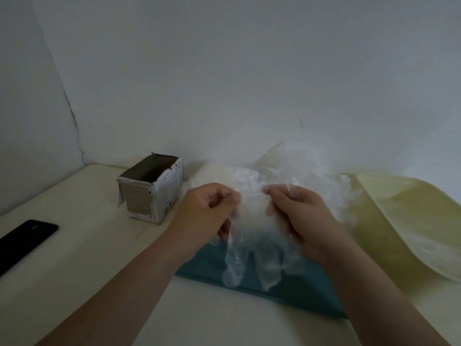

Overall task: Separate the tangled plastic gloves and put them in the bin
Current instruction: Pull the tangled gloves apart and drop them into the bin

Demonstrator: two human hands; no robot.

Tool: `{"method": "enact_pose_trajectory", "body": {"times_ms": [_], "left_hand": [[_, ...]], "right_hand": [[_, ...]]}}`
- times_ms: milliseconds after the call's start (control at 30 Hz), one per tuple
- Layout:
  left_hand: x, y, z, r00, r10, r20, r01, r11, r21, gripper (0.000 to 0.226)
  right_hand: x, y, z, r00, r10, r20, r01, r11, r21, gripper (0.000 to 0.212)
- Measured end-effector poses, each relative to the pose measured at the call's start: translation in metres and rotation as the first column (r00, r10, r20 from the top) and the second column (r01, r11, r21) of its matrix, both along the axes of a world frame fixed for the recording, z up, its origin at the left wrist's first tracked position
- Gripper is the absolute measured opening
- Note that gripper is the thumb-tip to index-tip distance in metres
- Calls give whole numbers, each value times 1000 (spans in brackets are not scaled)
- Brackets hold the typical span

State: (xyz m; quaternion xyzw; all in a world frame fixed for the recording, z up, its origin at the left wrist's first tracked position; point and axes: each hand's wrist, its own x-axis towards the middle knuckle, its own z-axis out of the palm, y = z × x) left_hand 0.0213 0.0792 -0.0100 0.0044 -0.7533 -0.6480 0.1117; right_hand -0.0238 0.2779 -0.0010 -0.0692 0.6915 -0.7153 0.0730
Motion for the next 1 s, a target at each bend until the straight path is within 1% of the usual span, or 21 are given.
{"method": "enact_pose_trajectory", "body": {"times_ms": [33,67,100,133,167,233,267,300,333,433,500,567,633,733,767,800,833,867,900,933,1000], "left_hand": [[-4,-4,-3,996,83,-34,-84,996,-34,12],[-9,-9,-6,982,172,-82,-179,981,-81,11],[-15,-12,-8,961,241,-133,-260,955,-144,10],[-21,-16,-11,949,268,-167,-302,923,-240,9],[-27,-16,-15,958,241,-159,-283,886,-367,15],[-39,-13,-24,991,127,-36,-120,752,-649,48],[-43,-10,-29,995,97,14,-56,672,-738,61],[-46,-7,-33,995,90,32,-32,623,-782,66],[-46,-4,-36,995,95,23,-40,614,-789,65],[-48,-3,-41,991,122,-61,-127,664,-737,51],[-49,-6,-40,988,127,-83,-149,701,-697,32],[-50,-10,-36,993,100,-60,-115,756,-645,21],[-51,-16,-31,998,53,-40,-66,771,-634,16],[-48,-23,-21,1000,13,-25,-25,796,-605,18],[-46,-24,-17,997,35,-67,-68,799,-598,19],[-45,-25,-12,980,85,-178,-177,775,-606,21],[-43,-25,-6,930,139,-339,-330,720,-611,20],[-38,-24,2,855,158,-494,-465,657,-594,18],[-33,-22,9,789,128,-601,-531,635,-562,14],[-29,-19,14,752,73,-655,-535,648,-542,11],[-23,-15,15,704,-26,-710,-506,682,-528,10]], "right_hand": [[-1,2,-1,997,-51,-62,54,997,59,17],[-2,4,0,990,-62,-126,79,988,132,19],[-2,7,1,984,-38,-174,74,976,204,24],[0,8,3,979,6,-203,48,965,258,29],[2,9,4,974,53,-219,15,954,300,31],[3,10,6,957,152,-248,-41,914,405,33],[3,11,6,939,222,-262,-78,881,467,35],[2,12,6,916,297,-269,-118,841,527,36],[2,14,6,892,362,-270,-149,801,580,36],[-3,16,5,844,448,-295,-144,720,679,37],[-6,16,4,825,458,-332,-120,715,689,35],[-10,17,2,820,448,-355,-86,711,698,32],[-11,18,2,831,413,-373,-50,724,688,24],[-11,19,4,847,343,-405,-6,769,639,13],[-11,19,5,849,323,-419,7,785,620,11],[-10,19,6,848,302,-437,21,803,596,10],[-9,19,8,848,279,-451,32,822,568,8],[-8,19,11,852,255,-457,33,845,533,7],[-5,20,15,865,233,-445,15,874,486,7],[-2,20,20,882,218,-418,-19,903,430,8],[5,23,26,911,242,-334,-147,947,285,15]]}}
